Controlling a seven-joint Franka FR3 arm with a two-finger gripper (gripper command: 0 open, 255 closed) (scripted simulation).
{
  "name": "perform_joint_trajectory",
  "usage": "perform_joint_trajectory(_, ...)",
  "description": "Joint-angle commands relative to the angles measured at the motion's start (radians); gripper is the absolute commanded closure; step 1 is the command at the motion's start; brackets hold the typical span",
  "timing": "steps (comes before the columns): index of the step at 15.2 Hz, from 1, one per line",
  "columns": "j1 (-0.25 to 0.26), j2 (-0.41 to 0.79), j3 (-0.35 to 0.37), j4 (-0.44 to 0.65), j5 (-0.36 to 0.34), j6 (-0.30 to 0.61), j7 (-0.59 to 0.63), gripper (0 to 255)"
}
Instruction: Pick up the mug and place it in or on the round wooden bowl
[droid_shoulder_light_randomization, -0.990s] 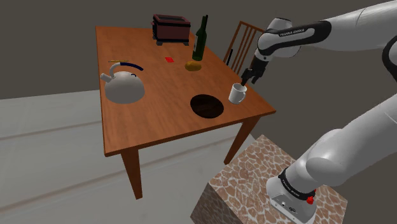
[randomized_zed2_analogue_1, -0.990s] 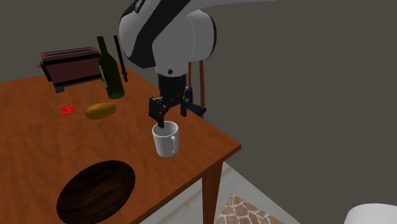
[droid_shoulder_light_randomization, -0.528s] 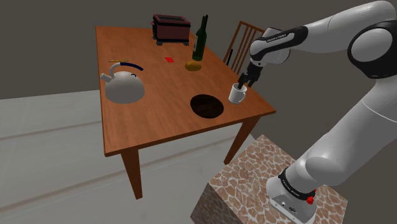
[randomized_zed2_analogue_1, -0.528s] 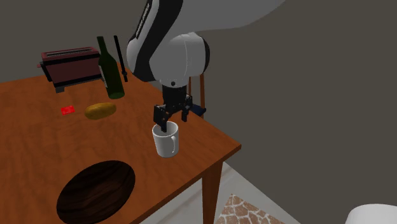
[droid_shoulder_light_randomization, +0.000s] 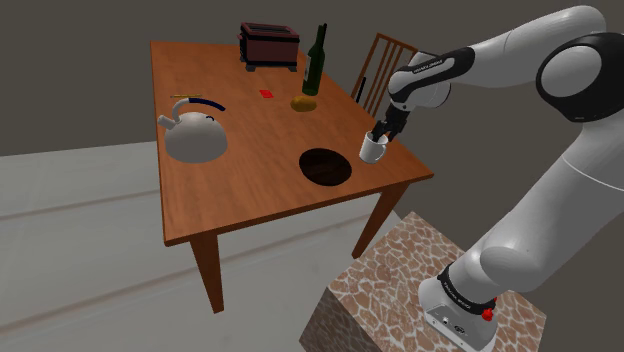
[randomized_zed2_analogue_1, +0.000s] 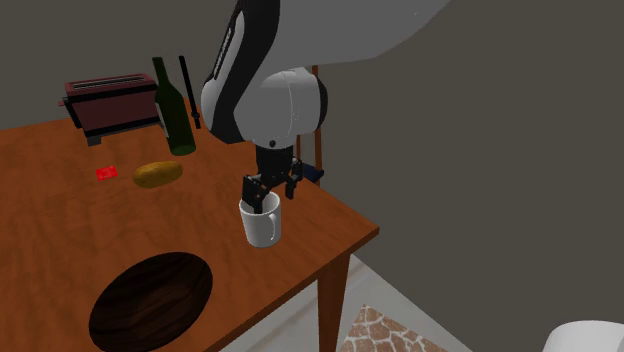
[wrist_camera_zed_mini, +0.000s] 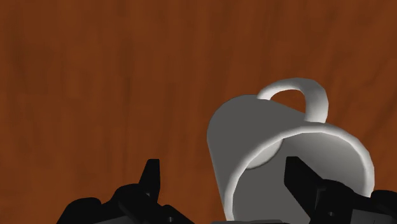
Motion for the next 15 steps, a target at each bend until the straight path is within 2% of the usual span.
perform_joint_trajectory(1, 0.0, 0.001, 0.0, 0.0, 0.0, 0.001, -0.001, 0)
perform_joint_trajectory(3, 0.0, 0.001, 0.0, 0.0, 0.0, 0.001, -0.001, 0)
perform_joint_trajectory(4, 0.0, 0.001, 0.0, 0.0, 0.0, 0.001, -0.001, 255)
perform_joint_trajectory(13, 0.0, 0.001, 0.0, 0.0, 0.0, 0.001, -0.001, 255)
perform_joint_trajectory(15, 0.001, -0.016, -0.002, 0.01, -0.011, -0.024, 0.009, 255)
